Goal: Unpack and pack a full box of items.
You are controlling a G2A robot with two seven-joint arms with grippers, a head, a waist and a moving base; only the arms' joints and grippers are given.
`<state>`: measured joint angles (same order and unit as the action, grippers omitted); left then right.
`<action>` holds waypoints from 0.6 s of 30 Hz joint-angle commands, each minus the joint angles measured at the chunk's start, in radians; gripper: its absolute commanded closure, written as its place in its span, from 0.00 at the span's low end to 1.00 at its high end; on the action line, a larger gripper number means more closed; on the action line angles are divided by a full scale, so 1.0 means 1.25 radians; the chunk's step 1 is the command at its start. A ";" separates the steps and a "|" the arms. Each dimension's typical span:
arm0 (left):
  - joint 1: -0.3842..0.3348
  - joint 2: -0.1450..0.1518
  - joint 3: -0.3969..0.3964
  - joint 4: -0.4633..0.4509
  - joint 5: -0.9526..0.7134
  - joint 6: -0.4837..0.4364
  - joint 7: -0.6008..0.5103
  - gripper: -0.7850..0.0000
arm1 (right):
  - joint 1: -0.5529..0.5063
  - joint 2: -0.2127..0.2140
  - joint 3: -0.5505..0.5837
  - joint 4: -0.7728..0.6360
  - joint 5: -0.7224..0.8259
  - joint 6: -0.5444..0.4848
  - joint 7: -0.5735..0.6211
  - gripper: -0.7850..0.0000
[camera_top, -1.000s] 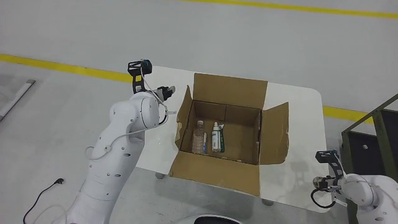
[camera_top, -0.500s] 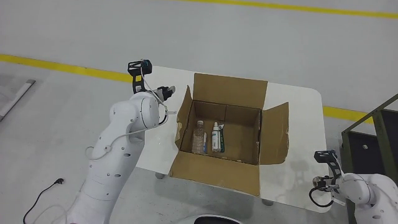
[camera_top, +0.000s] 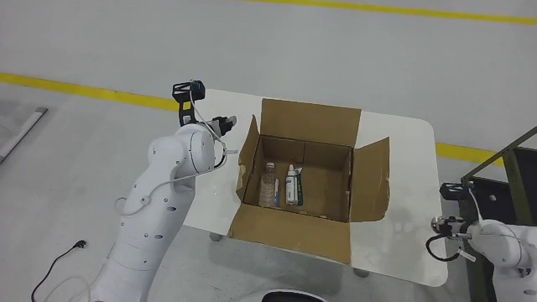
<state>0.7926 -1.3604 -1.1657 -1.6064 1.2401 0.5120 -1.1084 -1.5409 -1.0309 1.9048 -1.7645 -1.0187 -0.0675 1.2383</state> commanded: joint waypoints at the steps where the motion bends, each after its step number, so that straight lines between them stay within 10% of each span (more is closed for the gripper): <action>1: 0.000 0.000 0.000 0.000 0.000 0.000 0.000 0.00 | 0.007 0.000 0.031 -0.071 0.042 0.032 0.001 1.00; 9: 0.000 0.000 0.000 0.000 0.000 0.000 0.000 0.00 | 0.077 -0.003 0.072 -0.252 0.239 0.143 -0.028 1.00; 18: 0.000 0.000 0.000 0.000 0.000 0.000 0.000 0.00 | 0.180 -0.002 -0.126 -0.309 0.309 0.167 -0.027 1.00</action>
<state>0.7926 -1.3604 -1.1657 -1.6064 1.2401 0.5120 -1.1084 -1.3324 -1.0329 1.7963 -2.1484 -0.6254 0.1347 1.2081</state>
